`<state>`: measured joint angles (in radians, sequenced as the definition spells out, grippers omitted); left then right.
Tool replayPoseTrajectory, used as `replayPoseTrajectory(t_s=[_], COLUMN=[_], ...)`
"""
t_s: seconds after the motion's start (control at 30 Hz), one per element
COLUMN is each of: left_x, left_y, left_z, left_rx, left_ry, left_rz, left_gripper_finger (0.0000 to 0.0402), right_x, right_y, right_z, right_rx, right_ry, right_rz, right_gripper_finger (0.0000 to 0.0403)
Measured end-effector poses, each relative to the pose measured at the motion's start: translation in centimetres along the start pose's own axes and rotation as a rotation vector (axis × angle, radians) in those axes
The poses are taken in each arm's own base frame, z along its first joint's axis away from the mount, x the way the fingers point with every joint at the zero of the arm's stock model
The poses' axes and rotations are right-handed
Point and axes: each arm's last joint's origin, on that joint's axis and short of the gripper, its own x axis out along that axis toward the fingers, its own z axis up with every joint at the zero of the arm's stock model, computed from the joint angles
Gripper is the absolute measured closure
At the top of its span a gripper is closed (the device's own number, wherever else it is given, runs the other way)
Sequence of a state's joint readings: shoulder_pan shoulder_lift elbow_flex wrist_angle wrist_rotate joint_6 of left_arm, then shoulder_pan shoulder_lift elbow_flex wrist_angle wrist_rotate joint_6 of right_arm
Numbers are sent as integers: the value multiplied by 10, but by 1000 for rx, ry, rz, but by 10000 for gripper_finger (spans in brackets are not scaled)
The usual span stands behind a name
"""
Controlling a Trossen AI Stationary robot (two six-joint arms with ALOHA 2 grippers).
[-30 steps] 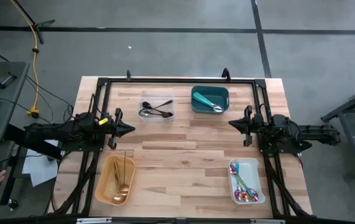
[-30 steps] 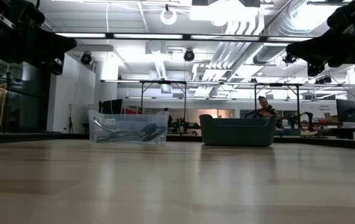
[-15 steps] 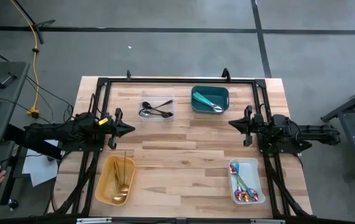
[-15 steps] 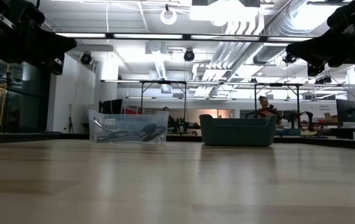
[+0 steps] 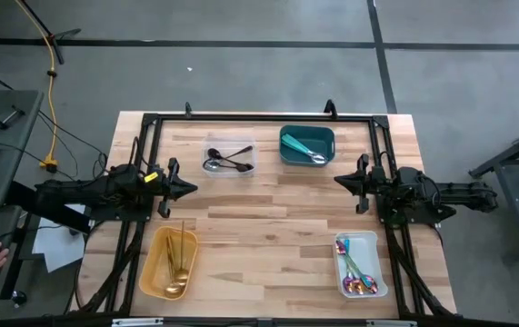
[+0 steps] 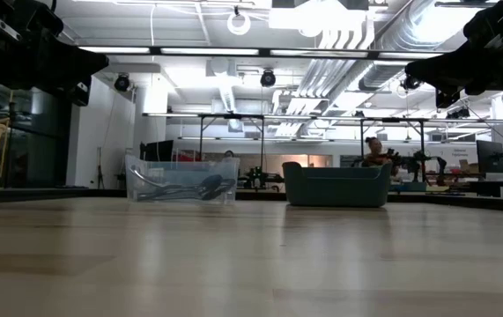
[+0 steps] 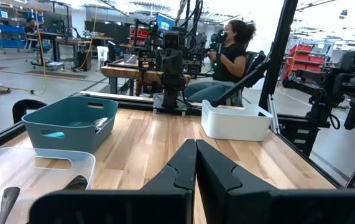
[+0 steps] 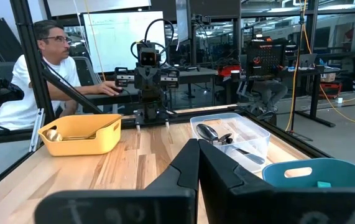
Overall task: Sort silverware by color (type)
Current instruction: Return to Home Position
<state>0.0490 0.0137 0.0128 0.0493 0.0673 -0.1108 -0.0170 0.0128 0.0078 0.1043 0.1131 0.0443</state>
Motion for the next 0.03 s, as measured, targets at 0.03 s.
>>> replayPoseTrajectory(t_s=[0.03], left_x=[0], left_y=[0], left_z=[0], left_rx=[0], left_ry=[0], left_rz=[0], left_gripper_finger=[398], right_x=[0], right_y=[0], right_z=[0], right_rx=[0], right_ry=[0], right_rz=[0], right_gripper_finger=[402])
